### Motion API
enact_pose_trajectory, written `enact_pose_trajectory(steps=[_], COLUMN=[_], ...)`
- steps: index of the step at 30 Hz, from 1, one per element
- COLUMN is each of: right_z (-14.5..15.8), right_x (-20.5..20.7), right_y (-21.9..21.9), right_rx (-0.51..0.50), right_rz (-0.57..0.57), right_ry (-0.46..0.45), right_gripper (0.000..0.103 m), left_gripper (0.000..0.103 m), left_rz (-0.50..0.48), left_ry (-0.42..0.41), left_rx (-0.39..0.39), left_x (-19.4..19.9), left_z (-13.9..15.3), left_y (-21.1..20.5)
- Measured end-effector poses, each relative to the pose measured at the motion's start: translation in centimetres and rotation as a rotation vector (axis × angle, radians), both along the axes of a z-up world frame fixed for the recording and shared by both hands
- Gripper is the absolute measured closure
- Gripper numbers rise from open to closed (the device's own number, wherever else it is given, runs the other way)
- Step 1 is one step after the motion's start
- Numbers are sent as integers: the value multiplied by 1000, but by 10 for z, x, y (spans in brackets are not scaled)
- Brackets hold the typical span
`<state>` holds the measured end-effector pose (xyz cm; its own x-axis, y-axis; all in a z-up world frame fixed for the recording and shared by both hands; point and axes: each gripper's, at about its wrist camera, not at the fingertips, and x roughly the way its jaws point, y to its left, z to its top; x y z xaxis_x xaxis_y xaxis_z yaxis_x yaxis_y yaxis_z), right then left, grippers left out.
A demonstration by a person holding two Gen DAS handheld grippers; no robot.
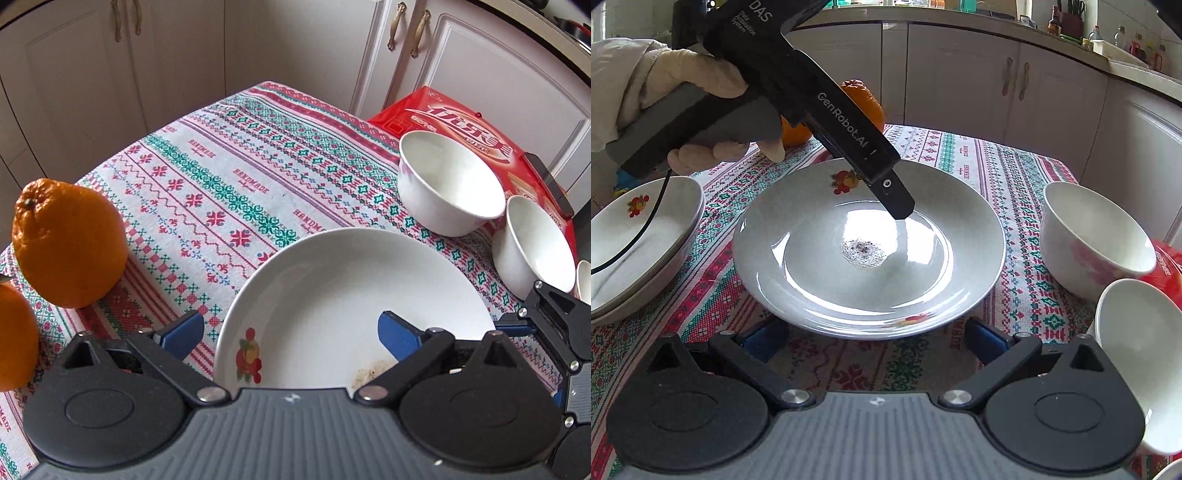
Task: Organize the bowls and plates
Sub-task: 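Close the left tool on the stained plate's rim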
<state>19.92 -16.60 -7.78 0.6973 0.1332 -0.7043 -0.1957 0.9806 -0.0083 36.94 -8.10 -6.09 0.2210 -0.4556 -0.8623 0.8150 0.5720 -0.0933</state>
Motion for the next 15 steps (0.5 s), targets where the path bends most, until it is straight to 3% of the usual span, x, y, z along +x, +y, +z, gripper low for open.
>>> enact_pose_trajectory(steps=[6,15], right_z=[0,0], right_x=[1,1], right_y=[-1,1], right_rx=[5,7], right_rz=[1,27], right_ry=[-5,-12], right_gripper=[1,6], left_gripper=[15,21], left_rz=[-36,-69], left_ry=[55,71], left_rx=[32,34], left_x=[6,7], left_z=[-6,-4], left_y=[-5,-9])
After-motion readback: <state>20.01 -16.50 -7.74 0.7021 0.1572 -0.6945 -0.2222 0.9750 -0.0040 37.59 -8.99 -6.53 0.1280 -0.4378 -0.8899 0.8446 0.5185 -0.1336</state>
